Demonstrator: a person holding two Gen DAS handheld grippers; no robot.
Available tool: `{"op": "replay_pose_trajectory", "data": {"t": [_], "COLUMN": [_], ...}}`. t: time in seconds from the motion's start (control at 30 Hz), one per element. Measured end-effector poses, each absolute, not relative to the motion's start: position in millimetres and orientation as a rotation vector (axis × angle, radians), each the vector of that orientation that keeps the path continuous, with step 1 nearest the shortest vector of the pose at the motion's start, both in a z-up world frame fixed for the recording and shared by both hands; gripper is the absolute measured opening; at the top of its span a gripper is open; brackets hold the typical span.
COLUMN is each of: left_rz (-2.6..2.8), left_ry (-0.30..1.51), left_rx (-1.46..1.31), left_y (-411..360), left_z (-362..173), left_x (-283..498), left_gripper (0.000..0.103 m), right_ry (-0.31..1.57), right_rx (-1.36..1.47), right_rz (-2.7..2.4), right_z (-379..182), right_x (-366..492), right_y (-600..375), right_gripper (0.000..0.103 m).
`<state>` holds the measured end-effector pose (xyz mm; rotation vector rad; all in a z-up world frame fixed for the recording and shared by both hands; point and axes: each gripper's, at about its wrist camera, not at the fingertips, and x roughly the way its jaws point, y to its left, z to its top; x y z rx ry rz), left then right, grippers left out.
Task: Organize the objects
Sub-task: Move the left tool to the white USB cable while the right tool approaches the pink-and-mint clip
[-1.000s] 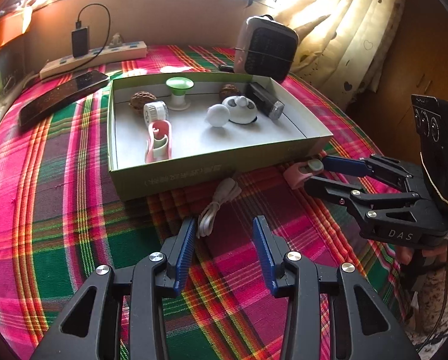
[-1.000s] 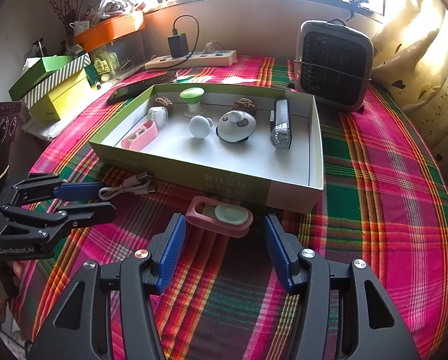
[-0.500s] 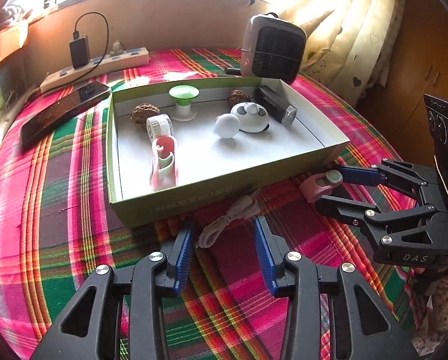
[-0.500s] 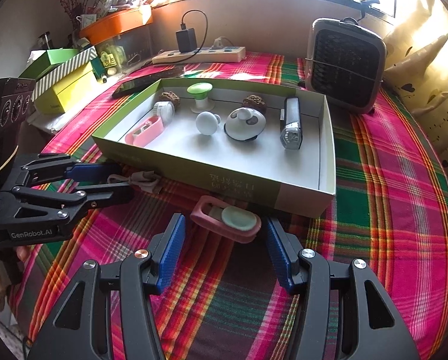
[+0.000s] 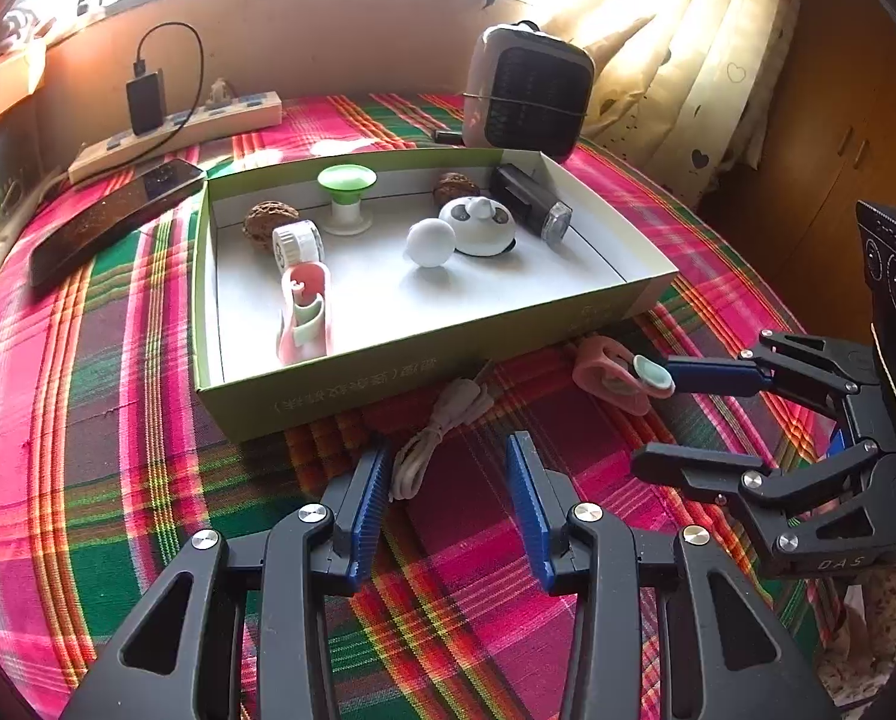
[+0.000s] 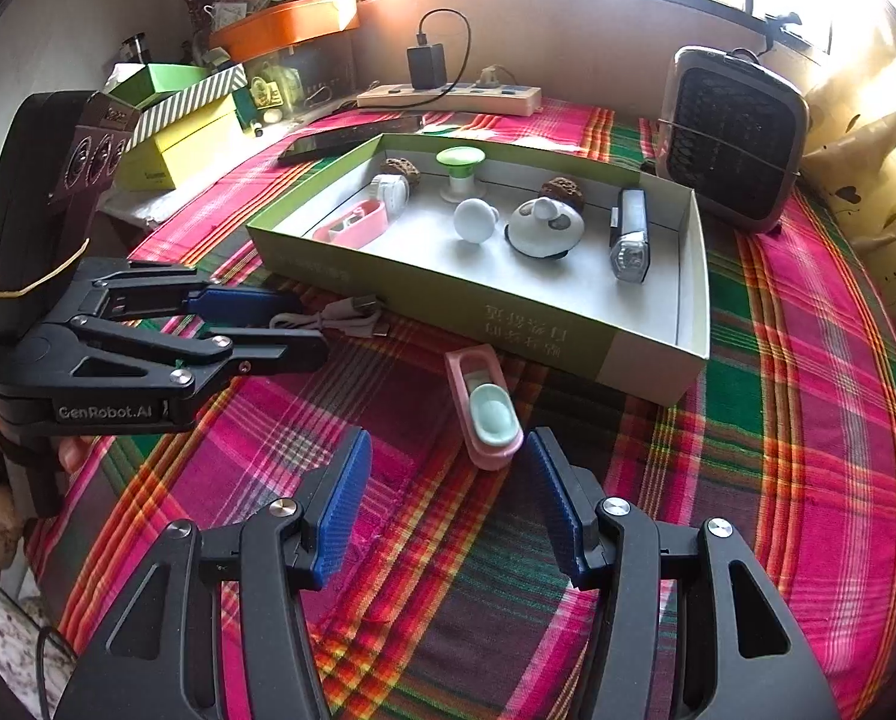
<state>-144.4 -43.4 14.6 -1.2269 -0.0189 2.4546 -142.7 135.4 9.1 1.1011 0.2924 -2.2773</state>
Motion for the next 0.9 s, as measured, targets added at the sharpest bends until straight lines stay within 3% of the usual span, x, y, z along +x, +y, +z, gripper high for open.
{"op": "replay_pose_trajectory", "data": {"t": [0.9], "left_rz": [2.428], "left_ry": [-0.007], "left_rx": [-1.247], "left_y": [-23], "left_z": [16], "left_x": [-152], "left_gripper": [0.038], "right_ry": [0.308], "right_rx": [1.137], "right_rz": [-2.35], "right_z": [2], "right_x": [-160], "right_y": [131], "right_gripper": [0.055]}}
